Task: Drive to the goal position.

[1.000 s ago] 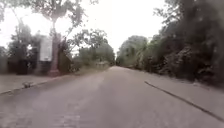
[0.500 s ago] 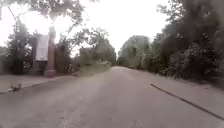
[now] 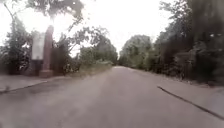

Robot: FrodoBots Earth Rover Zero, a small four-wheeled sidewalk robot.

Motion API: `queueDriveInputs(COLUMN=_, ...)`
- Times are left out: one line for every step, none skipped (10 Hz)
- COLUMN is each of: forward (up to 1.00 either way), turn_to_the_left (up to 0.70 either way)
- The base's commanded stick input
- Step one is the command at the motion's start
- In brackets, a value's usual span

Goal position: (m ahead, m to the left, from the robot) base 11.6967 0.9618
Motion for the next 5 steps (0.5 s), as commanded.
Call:
queueDriveInputs(forward=0.85, turn_to_the_left=-0.31)
queueDriveInputs(forward=0.85, turn_to_the_left=0.00)
queueDriveInputs(forward=0.85, turn_to_the_left=0.00)
queueDriveInputs(forward=0.85, turn_to_the_left=0.00)
queueDriveInputs(forward=0.85, turn_to_the_left=0.00)
